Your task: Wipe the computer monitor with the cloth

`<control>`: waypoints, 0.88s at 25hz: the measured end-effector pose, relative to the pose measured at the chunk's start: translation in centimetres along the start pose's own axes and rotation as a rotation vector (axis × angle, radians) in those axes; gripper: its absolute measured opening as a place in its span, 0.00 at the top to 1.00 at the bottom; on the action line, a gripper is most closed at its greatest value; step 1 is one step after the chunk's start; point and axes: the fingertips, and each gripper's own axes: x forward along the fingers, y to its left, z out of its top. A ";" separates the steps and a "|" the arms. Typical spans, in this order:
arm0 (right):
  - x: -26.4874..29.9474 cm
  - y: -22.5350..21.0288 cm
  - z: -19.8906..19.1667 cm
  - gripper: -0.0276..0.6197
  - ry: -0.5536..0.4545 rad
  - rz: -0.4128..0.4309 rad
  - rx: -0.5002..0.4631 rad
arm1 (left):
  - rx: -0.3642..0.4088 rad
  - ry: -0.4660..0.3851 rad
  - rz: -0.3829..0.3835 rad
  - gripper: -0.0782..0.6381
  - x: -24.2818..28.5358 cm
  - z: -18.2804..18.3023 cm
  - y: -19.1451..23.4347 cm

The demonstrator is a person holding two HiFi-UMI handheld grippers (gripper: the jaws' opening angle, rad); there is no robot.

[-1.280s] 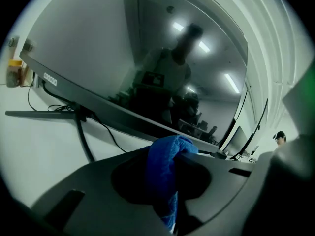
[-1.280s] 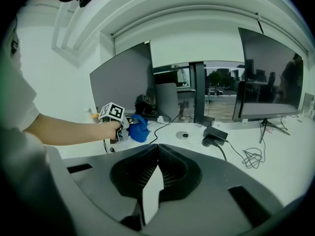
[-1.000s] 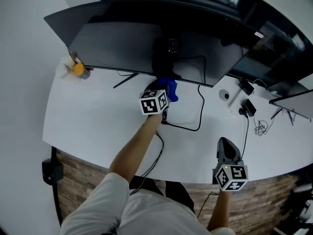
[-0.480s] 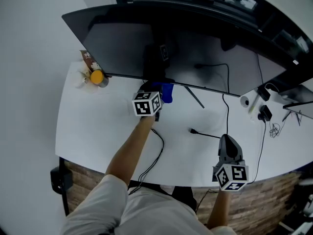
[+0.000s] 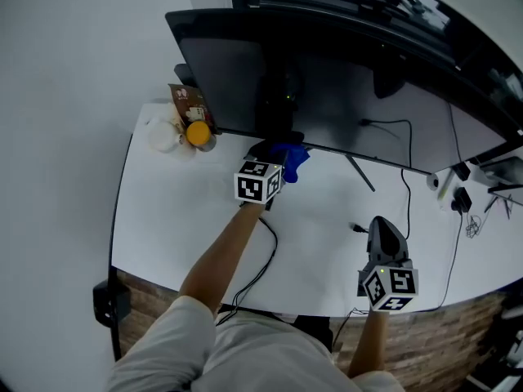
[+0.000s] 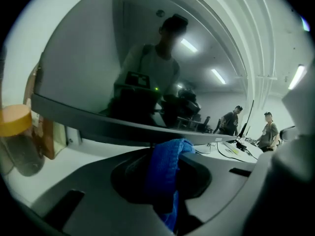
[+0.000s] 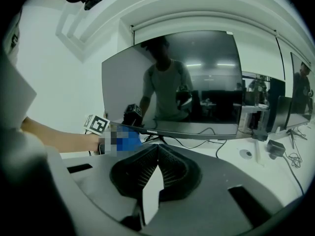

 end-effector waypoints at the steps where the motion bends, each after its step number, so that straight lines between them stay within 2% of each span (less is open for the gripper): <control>1: 0.3 0.7 0.1 0.94 0.000 0.007 -0.005 | 0.004 -0.001 0.019 0.78 -0.6 0.1 1.1; 4: 1.0 2.3 0.4 0.94 0.002 0.025 -0.017 | 0.024 0.008 0.086 0.78 -2.4 0.5 4.3; 10: 1.8 5.4 0.9 0.94 -0.007 0.067 -0.038 | -0.048 -0.025 0.257 0.78 -7.1 0.9 12.2; 14: 1.1 6.8 1.2 0.94 -0.011 0.099 -0.042 | -0.023 -0.025 0.358 0.78 -10.2 1.4 14.3; 17: 0.2 7.5 1.7 0.94 -0.015 0.123 -0.050 | -0.027 -0.083 0.421 0.78 -13.1 2.4 14.4; 19: -0.5 7.6 2.4 0.94 -0.021 0.137 -0.061 | 0.011 -0.112 0.433 0.78 -15.0 3.7 13.4; 22: -1.8 7.4 4.0 0.94 -0.045 0.153 -0.090 | 0.164 -0.137 0.456 0.78 -18.1 6.0 10.7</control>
